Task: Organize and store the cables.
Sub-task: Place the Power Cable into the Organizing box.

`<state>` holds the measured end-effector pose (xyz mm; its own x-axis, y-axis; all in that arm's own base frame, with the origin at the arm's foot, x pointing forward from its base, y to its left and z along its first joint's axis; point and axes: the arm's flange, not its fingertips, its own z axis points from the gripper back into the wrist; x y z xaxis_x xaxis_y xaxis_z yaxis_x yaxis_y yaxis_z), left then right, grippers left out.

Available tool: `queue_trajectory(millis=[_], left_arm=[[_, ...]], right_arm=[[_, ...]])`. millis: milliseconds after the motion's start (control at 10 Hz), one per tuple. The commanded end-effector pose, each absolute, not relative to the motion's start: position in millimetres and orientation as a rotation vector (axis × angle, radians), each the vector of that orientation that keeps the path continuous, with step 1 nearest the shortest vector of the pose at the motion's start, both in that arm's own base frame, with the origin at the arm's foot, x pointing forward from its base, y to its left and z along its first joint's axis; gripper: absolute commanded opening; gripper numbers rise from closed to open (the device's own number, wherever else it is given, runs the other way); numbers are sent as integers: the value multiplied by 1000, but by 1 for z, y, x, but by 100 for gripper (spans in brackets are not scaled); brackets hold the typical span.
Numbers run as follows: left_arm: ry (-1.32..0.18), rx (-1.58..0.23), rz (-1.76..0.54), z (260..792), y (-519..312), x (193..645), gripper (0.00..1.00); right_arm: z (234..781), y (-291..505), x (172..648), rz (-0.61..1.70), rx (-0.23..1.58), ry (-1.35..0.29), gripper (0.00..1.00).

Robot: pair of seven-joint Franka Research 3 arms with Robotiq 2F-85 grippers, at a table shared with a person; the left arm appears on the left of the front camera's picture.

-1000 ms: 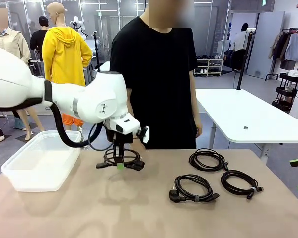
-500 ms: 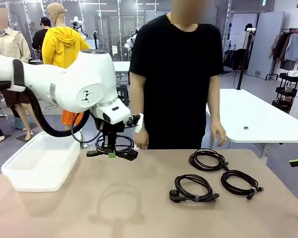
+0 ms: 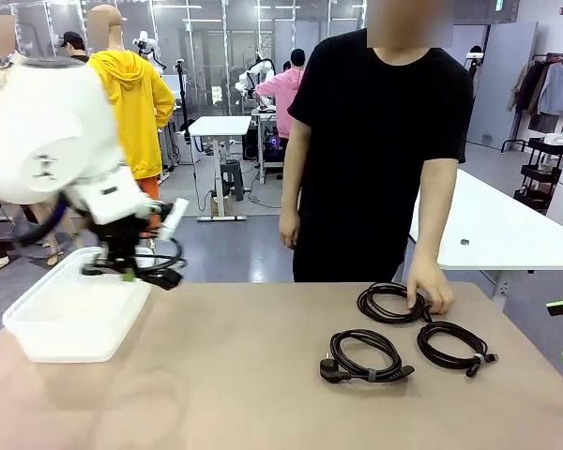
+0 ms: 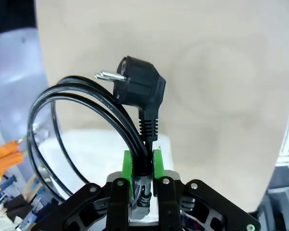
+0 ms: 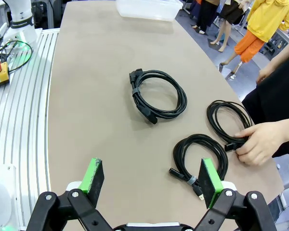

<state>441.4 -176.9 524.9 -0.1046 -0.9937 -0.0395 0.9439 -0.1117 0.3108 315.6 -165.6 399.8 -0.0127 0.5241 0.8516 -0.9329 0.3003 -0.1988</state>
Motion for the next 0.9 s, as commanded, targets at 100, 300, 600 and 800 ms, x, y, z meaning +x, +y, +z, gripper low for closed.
queue_trajectory(millis=[100,300,600,800], left_arm=[[-248,265,-1716,519,-96,431,0],[-232,195,-1698,512,-56,429,0],[-217,231,-1689,512,-63,433,0],[-217,231,-1689,512,-63,433,0]], right_arm=[[404,-164,314,1220,518,-1019,100],[404,-164,314,1220,518,-1019,100],[404,-164,314,1220,518,-1019,100],[404,-164,314,1220,518,-1019,100]])
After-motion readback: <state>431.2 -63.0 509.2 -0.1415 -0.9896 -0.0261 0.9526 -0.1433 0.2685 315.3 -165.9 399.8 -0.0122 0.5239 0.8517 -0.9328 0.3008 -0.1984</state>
